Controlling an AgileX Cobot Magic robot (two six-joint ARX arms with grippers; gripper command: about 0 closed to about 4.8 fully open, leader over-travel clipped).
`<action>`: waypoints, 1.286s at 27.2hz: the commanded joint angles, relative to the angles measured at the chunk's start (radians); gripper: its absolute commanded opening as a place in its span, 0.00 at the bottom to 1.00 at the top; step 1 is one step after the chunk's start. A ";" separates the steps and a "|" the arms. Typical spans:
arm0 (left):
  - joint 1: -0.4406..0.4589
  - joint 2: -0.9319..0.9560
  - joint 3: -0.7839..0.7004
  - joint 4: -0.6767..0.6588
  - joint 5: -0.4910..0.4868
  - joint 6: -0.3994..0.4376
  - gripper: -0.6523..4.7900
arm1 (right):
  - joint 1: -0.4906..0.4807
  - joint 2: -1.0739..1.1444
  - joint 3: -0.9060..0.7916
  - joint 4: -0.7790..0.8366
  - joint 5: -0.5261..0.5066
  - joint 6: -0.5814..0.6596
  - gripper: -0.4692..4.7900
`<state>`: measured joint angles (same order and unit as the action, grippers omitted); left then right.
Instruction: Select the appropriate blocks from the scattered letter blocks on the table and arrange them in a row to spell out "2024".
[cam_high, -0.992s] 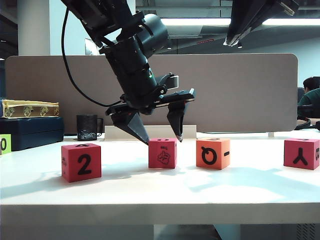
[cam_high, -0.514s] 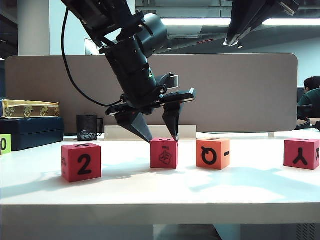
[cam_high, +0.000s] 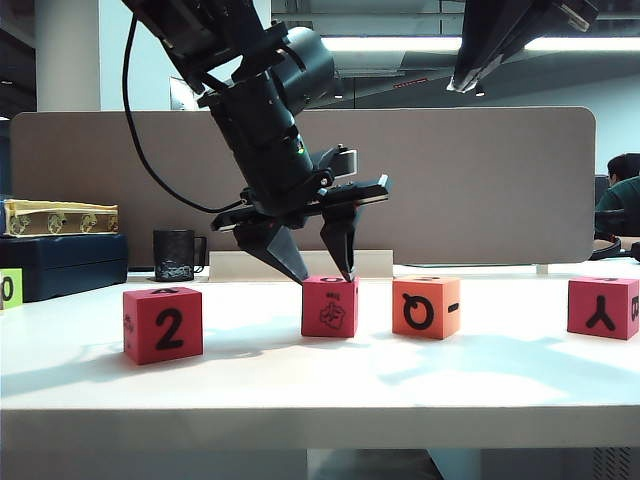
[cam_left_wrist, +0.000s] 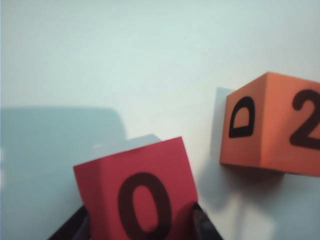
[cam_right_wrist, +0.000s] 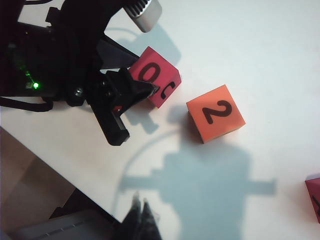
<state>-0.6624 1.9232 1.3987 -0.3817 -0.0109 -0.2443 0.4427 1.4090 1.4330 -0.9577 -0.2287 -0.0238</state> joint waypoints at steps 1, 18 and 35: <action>-0.004 -0.002 0.000 -0.015 0.016 0.001 0.57 | 0.001 -0.005 0.005 0.011 -0.003 -0.004 0.08; -0.010 0.048 0.000 0.012 0.011 -0.026 0.77 | 0.001 -0.005 0.005 0.011 -0.002 -0.007 0.08; -0.020 0.026 0.000 -0.050 0.014 -0.025 0.61 | 0.001 -0.005 0.005 0.007 -0.003 -0.007 0.08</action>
<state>-0.6785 1.9663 1.3994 -0.3973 -0.0025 -0.2642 0.4427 1.4090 1.4330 -0.9581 -0.2283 -0.0273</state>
